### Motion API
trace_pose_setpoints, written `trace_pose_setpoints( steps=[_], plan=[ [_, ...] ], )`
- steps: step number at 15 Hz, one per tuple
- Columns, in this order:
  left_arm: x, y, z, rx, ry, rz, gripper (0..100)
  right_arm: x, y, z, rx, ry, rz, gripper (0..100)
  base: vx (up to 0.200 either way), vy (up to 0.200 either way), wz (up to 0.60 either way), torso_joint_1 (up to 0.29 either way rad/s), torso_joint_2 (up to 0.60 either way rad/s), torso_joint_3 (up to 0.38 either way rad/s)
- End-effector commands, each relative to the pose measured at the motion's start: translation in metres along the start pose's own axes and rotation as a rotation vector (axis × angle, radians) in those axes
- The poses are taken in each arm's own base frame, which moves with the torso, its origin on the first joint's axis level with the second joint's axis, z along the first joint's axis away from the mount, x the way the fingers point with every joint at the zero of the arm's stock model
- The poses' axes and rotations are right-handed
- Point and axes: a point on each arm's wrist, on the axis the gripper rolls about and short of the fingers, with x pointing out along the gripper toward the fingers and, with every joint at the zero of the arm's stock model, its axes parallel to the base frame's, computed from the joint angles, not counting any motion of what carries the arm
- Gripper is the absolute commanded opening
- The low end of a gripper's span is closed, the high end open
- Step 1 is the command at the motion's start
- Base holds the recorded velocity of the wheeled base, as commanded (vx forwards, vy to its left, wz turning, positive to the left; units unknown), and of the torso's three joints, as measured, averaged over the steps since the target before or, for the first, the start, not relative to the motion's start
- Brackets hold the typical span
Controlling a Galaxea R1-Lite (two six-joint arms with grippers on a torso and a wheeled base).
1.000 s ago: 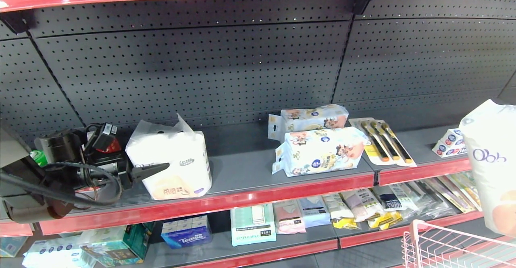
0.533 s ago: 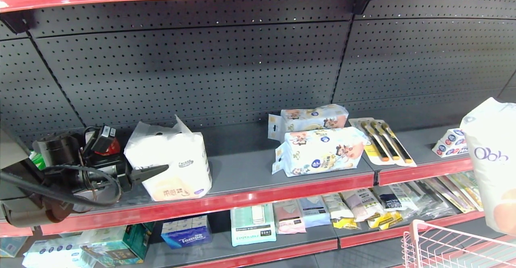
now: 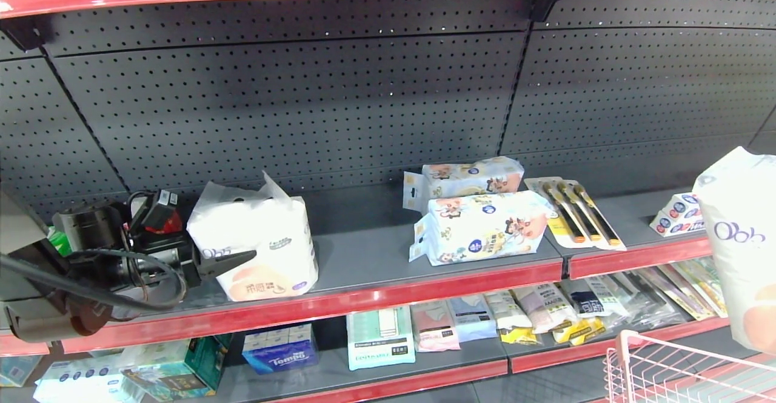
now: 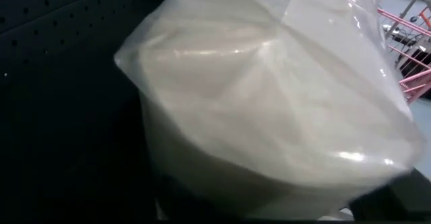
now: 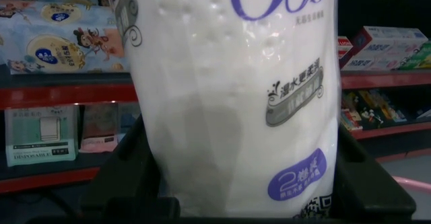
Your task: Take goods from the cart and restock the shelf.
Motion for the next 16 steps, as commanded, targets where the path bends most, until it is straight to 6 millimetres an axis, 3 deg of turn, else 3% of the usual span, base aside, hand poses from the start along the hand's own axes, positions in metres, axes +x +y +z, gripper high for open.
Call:
trace_pose_setpoints(
  steps=[1,10,16],
  plan=[
    [0.0,0.0,0.0,-0.019,-0.001,-0.001,100,0.0,0.0,0.0,0.0,0.001,0.0,0,0.0,0.0,0.0,0.0,0.0,0.0],
    [-0.018,0.002,0.019,0.099,-0.081,0.063,100,0.003,0.001,-0.004,-0.002,0.019,0.007,0,0.0,0.0,0.0,0.0,0.0,0.0],
    [-0.024,-0.012,0.034,0.086,-0.092,0.064,100,0.005,0.001,-0.002,-0.001,0.023,0.01,0,0.0,0.0,0.0,0.0,0.0,0.0]
  ],
)
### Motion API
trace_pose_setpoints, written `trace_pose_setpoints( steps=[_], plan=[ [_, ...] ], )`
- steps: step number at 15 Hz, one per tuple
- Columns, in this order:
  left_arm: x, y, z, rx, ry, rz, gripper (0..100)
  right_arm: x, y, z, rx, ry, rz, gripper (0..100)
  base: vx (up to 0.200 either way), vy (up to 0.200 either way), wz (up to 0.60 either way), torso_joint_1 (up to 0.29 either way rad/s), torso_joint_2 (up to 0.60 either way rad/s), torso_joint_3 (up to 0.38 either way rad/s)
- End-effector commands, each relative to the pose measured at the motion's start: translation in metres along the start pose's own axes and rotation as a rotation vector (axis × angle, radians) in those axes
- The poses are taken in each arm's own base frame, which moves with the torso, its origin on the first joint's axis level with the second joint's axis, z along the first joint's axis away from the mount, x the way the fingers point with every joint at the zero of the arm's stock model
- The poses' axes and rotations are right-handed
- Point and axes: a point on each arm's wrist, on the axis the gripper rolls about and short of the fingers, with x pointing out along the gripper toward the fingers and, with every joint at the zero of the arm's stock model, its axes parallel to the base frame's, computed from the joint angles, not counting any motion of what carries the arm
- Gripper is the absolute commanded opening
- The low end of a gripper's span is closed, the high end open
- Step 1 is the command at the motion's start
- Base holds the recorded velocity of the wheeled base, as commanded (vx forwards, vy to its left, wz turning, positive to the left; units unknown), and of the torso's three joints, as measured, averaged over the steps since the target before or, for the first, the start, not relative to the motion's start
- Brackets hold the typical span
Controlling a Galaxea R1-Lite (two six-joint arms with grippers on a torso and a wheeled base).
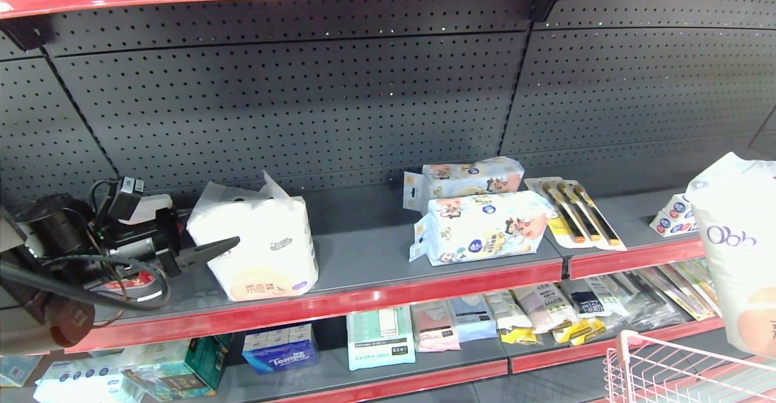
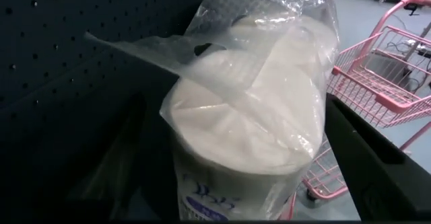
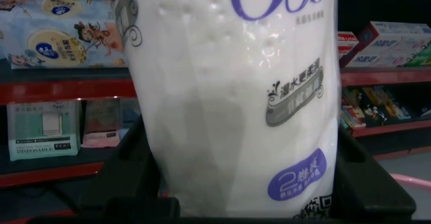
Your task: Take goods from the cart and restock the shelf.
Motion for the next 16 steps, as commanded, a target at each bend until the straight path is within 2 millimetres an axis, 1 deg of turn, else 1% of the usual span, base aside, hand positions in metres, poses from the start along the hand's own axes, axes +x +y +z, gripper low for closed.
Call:
trace_pose_setpoints(
  steps=[1,2,8,9,11,16],
  plan=[
    [-0.003,-0.005,0.012,0.019,-0.009,0.003,100,0.0,0.0,0.0,-0.001,0.002,0.001,0,0.0,0.0,0.0,0.0,0.0,0.0],
    [-0.002,-0.007,0.018,0.018,-0.016,0.001,100,0.001,0.0,0.0,0.001,0.004,0.001,0,0.0,0.0,0.0,0.0,0.0,0.0],
    [-0.007,-0.008,0.042,0.06,-0.043,0.014,100,0.001,0.0,-0.001,0.0,0.006,0.007,0,0.0,0.0,0.0,0.0,0.0,0.0],
    [-0.006,-0.005,0.048,0.083,-0.053,0.021,100,0.002,0.001,-0.001,-0.001,0.012,0.008,0,0.0,0.0,0.0,0.0,0.0,0.0],
    [-0.004,0.0,0.057,0.116,-0.072,0.074,100,0.005,0.001,-0.001,-0.002,0.025,0.014,0,0.0,0.0,0.0,0.0,0.0,0.0],
    [-0.007,-0.004,0.071,0.126,-0.104,0.186,100,0.007,0.001,-0.001,0.002,0.03,0.02,0,0.0,0.0,0.0,0.0,0.0,0.0]
  ],
)
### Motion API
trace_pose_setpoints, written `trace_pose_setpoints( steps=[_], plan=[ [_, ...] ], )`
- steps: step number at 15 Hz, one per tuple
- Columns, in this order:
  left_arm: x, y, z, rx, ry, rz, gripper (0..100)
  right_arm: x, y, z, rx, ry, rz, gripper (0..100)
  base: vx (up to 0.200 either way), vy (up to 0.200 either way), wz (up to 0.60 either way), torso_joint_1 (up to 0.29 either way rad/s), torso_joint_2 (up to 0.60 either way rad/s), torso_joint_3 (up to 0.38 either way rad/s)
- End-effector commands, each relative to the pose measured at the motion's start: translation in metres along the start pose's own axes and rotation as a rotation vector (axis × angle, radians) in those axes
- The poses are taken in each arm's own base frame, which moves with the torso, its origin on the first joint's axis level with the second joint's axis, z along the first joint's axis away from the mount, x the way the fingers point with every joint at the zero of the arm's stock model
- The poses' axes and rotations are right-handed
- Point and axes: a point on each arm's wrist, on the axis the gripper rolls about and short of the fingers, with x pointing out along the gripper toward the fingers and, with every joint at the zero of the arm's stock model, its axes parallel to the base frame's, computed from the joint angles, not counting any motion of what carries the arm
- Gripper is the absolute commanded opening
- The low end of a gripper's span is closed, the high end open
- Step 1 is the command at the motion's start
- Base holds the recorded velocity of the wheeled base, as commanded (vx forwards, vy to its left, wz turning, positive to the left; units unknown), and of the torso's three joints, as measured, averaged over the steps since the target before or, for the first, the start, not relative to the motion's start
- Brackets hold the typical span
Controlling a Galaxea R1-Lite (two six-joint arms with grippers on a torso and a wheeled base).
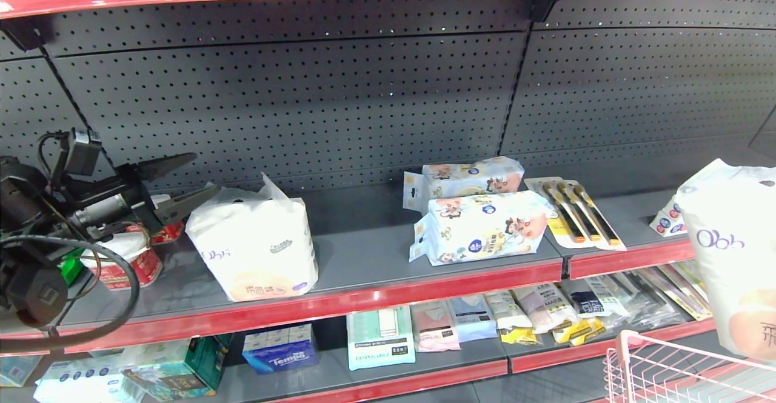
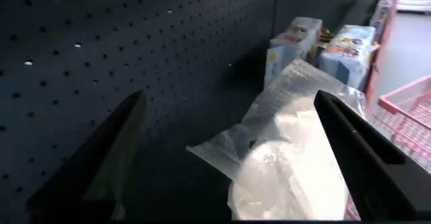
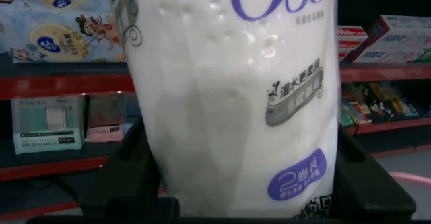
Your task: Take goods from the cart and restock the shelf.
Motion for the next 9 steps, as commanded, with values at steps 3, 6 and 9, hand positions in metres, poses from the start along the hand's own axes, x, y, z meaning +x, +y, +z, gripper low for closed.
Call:
trace_pose_setpoints(
  steps=[3,6,9],
  plan=[
    [-0.001,-0.002,0.014,-0.004,-0.041,0.181,100,0.003,0.0,0.001,0.0,0.004,0.006,0,0.0,0.0,0.0,0.0,0.0,0.0],
    [-0.006,-0.004,0.014,-0.025,-0.057,0.4,100,0.003,0.0,0.001,0.006,0.001,0.008,0,0.0,0.0,0.0,0.0,0.0,0.0],
    [-0.016,-0.012,0.01,-0.039,-0.033,0.61,100,0.002,0.0,0.002,0.033,-0.003,0.011,0,0.0,0.0,0.0,0.0,0.0,0.0]
  ],
)
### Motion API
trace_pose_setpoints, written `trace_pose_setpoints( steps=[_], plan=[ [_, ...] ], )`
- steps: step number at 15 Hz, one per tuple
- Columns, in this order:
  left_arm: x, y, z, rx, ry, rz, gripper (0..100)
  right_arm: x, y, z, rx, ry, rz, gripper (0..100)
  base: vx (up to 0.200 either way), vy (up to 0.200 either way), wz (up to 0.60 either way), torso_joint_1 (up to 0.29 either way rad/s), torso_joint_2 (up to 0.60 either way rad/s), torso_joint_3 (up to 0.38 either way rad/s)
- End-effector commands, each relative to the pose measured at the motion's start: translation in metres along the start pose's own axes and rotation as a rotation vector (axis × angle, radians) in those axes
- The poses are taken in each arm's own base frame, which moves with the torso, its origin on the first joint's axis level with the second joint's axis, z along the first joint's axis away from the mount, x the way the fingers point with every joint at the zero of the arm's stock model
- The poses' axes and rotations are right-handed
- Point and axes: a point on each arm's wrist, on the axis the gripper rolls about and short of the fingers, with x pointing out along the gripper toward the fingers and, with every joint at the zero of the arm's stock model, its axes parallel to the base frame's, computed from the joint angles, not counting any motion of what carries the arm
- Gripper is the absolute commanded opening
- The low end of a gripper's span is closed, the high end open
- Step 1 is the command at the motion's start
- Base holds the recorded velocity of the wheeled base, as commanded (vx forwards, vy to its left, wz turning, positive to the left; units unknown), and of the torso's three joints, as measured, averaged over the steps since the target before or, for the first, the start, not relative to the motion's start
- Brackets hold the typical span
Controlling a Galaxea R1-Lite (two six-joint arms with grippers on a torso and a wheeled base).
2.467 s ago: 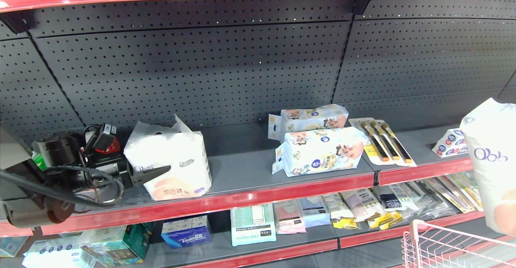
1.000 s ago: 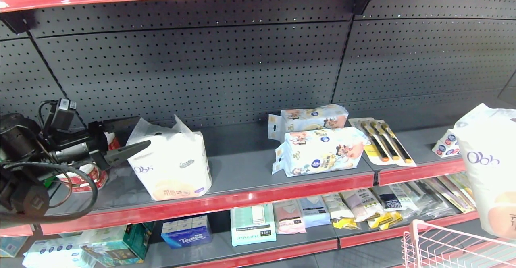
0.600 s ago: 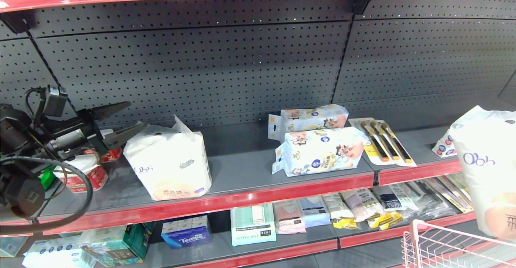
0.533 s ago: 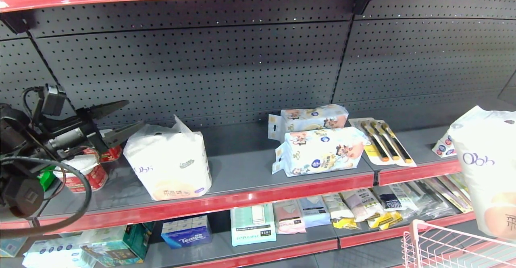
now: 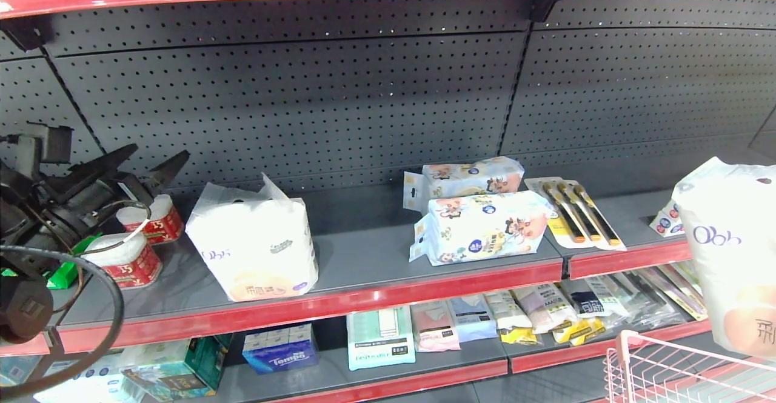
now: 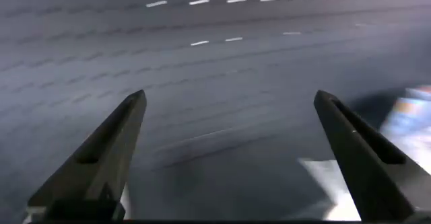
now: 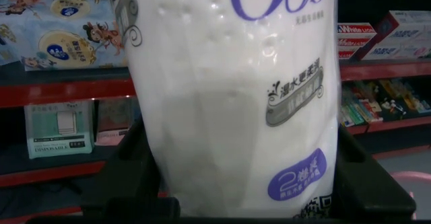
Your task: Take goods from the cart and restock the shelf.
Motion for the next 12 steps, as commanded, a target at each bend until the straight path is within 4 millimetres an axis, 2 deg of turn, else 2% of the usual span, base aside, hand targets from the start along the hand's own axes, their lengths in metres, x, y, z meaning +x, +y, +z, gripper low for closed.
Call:
trace_pose_setpoints(
  steps=[1,5,6,8,10,12],
  plan=[
    [-0.005,-0.001,0.0,0.015,0.009,0.116,100,-0.001,0.0,0.0,0.015,-0.003,0.0,0,0.0,0.0,0.0,0.0,0.0,0.0],
    [-0.009,0.001,0.004,0.007,0.066,0.431,100,-0.002,0.0,0.001,0.024,-0.018,0.024,0,0.0,0.0,0.0,0.0,0.0,0.0],
    [-0.013,-0.001,0.007,0.0,0.082,0.448,100,-0.003,0.0,0.002,0.024,-0.025,0.029,0,0.0,0.0,0.0,0.0,0.0,0.0],
    [-0.03,-0.019,0.021,-0.028,0.125,0.405,100,-0.006,-0.001,0.007,0.026,-0.059,0.028,0,0.0,0.0,0.0,0.0,0.0,0.0],
    [-0.055,-0.042,0.032,-0.039,0.167,0.297,100,-0.011,-0.001,0.01,0.021,-0.101,0.028,0,0.0,0.0,0.0,0.0,0.0,0.0],
    [-0.076,-0.053,0.038,-0.043,0.19,0.284,100,-0.012,-0.001,0.01,0.022,-0.115,0.064,0,0.0,0.0,0.0,0.0,0.0,0.0]
  ],
)
